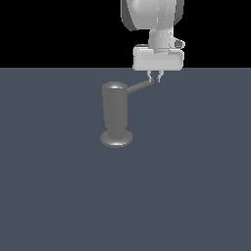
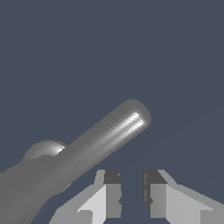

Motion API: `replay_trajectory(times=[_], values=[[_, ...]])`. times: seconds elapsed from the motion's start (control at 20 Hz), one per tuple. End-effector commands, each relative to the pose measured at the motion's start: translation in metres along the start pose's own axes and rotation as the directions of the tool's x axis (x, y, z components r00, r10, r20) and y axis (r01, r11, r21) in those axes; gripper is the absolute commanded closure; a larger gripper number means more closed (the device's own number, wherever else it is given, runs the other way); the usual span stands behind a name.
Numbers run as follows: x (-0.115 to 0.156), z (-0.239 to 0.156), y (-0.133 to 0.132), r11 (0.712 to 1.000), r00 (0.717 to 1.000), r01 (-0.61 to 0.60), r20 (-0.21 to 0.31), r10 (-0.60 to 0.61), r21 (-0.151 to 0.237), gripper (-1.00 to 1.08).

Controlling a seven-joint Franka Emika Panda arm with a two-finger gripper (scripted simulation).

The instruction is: Turn on the faucet by rotating a designated handle.

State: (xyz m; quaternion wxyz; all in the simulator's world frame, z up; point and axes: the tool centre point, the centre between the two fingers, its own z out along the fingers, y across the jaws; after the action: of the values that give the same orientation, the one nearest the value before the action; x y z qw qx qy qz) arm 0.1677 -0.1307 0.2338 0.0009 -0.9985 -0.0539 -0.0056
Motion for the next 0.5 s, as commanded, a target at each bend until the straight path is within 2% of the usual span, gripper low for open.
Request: replay_trajectory(times=[0.0,0.45], values=[[0.004,0.011,0.002,1.000,1.000,-0.006,0.008,0.006,-0.001,1.08],[0.019,0.013,0.002,1.000,1.000,-0.008,0.010,0.008,-0.001,1.08]])
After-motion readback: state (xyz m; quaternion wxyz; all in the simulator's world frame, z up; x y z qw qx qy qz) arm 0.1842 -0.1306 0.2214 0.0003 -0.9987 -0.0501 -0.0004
